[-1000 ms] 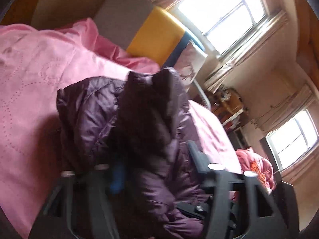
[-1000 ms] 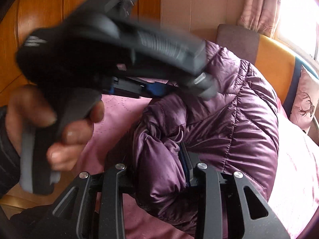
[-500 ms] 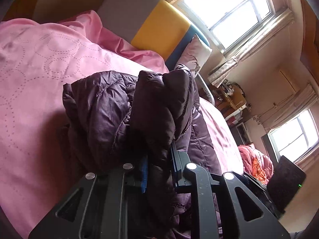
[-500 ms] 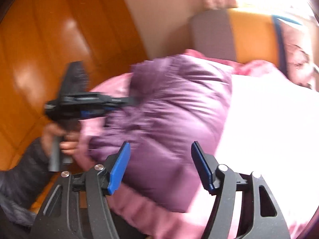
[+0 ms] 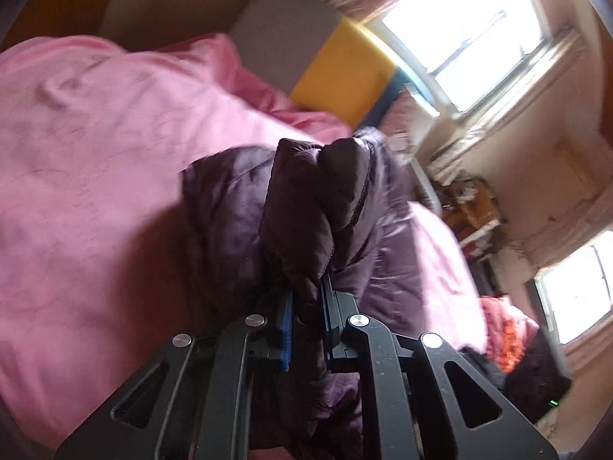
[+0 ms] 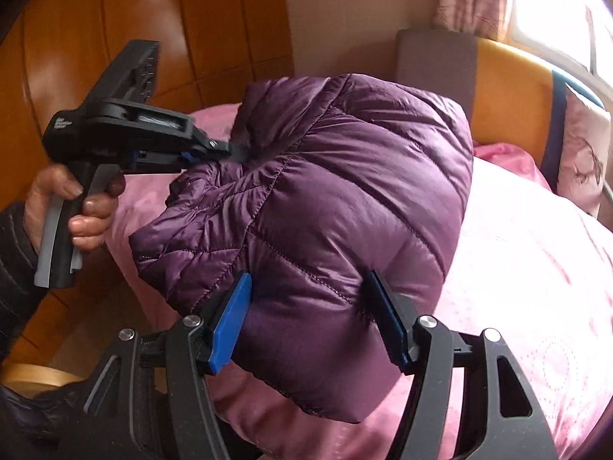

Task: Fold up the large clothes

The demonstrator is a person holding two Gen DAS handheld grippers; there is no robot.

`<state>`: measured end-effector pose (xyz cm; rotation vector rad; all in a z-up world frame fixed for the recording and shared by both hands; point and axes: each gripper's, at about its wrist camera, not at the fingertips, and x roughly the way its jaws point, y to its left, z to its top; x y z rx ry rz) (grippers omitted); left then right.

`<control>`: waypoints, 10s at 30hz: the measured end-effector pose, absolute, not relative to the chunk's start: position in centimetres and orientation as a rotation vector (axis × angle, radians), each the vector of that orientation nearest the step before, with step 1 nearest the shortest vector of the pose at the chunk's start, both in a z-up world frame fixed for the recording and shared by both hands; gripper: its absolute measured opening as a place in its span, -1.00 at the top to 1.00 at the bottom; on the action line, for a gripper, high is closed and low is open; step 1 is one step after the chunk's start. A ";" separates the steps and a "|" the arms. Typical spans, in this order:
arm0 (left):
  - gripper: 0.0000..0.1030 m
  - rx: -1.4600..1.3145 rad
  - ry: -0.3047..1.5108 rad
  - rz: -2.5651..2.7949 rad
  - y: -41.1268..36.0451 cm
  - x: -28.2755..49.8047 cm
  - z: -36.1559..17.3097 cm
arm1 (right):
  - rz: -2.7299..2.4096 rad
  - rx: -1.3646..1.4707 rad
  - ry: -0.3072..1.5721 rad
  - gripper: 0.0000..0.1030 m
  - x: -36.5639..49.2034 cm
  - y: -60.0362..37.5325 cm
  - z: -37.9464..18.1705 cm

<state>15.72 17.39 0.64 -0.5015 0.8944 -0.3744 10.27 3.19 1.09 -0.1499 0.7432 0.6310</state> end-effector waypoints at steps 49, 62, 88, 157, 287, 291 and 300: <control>-0.16 -0.366 0.916 -0.157 17.9 15.6 -6.7 | 0.531 -0.022 0.912 -0.83 30.6 7.9 -1.4; -0.36 -0.453 0.879 -0.152 19.3 14.2 -5.4 | 0.528 0.175 0.869 -0.97 22.3 -1.9 -2.2; -0.36 -0.257 0.822 -0.169 17.4 13.7 -4.2 | 0.808 0.486 1.016 -0.97 27.1 -5.0 -6.5; 0.12 0.003 0.915 -0.707 -21.3 26.4 1.1 | 0.052 0.163 0.668 -0.46 15.8 -26.4 -0.8; -0.92 0.078 0.729 -0.251 -9.9 8.4 0.2 | -0.428 0.163 0.768 -0.96 3.4 -18.8 1.2; -0.92 0.078 0.741 -0.244 -9.8 8.2 0.1 | -0.432 0.144 0.775 -0.96 3.5 -18.4 1.2; -0.92 0.067 0.749 -0.248 -9.6 8.2 0.2 | -0.415 0.154 0.769 -0.96 3.6 -17.9 1.2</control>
